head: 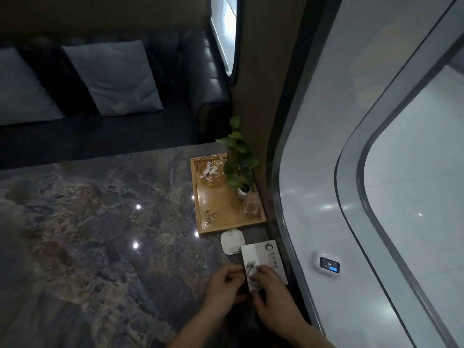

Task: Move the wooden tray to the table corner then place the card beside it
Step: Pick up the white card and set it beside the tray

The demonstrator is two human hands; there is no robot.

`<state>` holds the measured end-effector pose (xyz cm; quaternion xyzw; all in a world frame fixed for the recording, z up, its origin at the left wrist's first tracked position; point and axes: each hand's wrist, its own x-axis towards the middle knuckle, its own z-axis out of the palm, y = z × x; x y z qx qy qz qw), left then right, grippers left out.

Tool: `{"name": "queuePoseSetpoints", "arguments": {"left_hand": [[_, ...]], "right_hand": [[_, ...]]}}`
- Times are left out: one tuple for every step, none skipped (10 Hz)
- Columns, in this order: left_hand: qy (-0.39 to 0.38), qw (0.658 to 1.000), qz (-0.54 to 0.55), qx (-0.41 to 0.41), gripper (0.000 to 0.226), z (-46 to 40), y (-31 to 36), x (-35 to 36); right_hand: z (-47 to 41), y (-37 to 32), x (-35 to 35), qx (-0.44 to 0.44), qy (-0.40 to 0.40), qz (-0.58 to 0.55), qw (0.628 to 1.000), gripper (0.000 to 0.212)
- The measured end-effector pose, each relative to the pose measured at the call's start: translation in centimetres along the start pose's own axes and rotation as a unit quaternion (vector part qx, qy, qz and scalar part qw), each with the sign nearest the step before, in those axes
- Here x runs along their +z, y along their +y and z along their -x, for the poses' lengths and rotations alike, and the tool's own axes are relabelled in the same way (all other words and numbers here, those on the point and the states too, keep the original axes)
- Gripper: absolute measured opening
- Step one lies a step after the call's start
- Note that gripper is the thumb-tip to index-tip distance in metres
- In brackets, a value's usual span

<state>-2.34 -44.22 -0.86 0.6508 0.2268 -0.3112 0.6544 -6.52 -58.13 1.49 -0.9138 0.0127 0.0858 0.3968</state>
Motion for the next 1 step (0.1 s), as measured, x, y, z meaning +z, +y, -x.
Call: {"name": "queuePoseSetpoints", "arguments": {"left_hand": [[0.019,0.999,-0.029,0.022,0.014,0.41,0.15,-0.76]], "right_hand": [[-0.6,-0.73,-0.6,-0.009,0.001,-0.014,1.0,0.017]]}}
